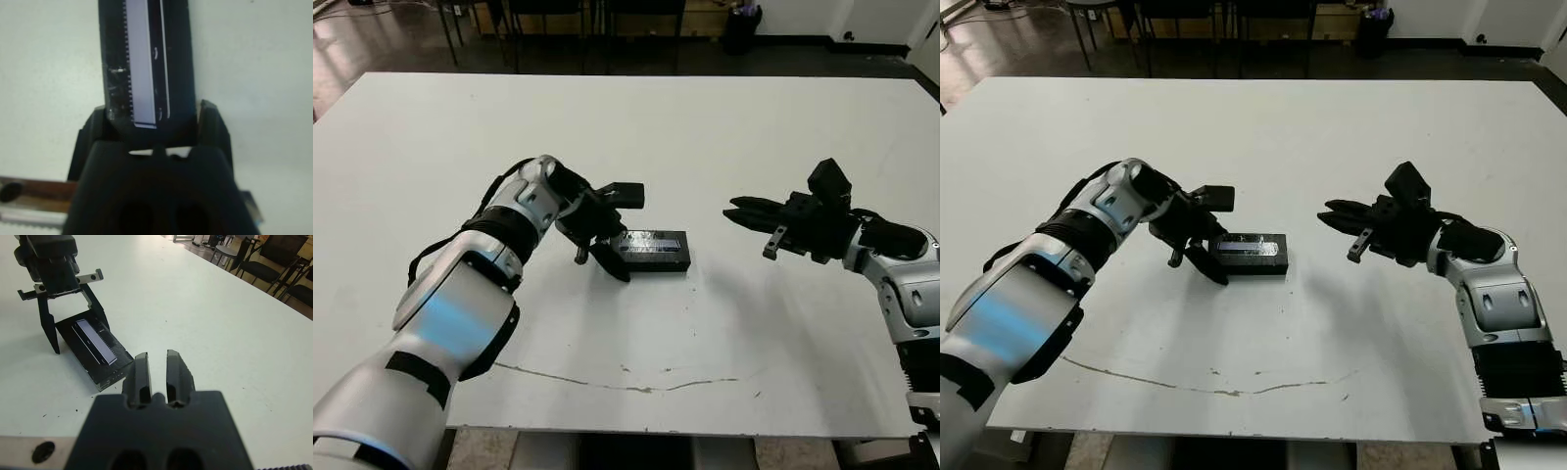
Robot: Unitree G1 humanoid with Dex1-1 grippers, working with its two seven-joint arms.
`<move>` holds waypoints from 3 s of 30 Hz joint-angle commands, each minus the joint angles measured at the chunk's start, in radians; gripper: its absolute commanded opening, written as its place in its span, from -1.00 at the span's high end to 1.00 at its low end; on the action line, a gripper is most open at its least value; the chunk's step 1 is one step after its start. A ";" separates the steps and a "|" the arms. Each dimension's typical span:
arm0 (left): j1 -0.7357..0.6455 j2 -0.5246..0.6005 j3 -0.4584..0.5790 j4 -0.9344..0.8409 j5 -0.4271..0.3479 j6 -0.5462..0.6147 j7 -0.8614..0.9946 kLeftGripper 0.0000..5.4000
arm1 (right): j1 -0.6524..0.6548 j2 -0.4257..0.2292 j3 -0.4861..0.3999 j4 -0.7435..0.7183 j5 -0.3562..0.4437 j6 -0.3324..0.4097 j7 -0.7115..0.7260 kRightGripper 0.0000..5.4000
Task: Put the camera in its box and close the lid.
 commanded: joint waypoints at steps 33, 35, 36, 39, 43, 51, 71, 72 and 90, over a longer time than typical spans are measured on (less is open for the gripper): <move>0.382 0.541 -0.005 -0.336 0.029 -0.115 0.039 -0.99 | 0.005 0.012 0.030 0.000 0.012 0.025 -0.009 1.00; 0.412 0.585 0.051 -0.407 -0.020 -0.104 0.043 -0.99 | 0.001 0.017 0.033 -0.003 0.010 0.029 -0.016 1.00; 0.429 0.599 0.086 -0.434 -0.054 -0.099 0.047 -0.99 | -0.002 0.018 0.034 -0.002 0.008 0.026 -0.017 1.00; 0.493 0.627 0.212 -0.544 -0.153 -0.031 0.102 -0.99 | -0.009 0.024 0.034 0.016 0.006 -0.002 -0.011 1.00; 0.608 0.593 0.383 -0.763 -0.258 0.061 0.278 -0.86 | -0.015 0.031 0.027 0.038 0.009 -0.023 -0.017 1.00; 0.836 0.223 0.556 -1.229 -0.487 0.151 0.743 -0.16 | 0.008 0.059 0.000 0.021 -0.009 -0.045 -0.113 1.00; 0.831 -0.123 0.255 -1.402 -0.412 0.651 1.140 1.00 | 0.043 0.086 -0.011 -0.011 0.001 -0.066 -0.199 1.00; 0.834 -0.133 0.254 -1.390 -0.414 0.664 1.146 1.00 | 0.044 0.086 -0.011 -0.011 0.002 -0.068 -0.198 1.00; 0.893 -0.123 0.244 -1.297 -0.408 0.843 1.154 1.00 | 0.046 0.080 -0.002 -0.064 0.002 0.001 -0.200 1.00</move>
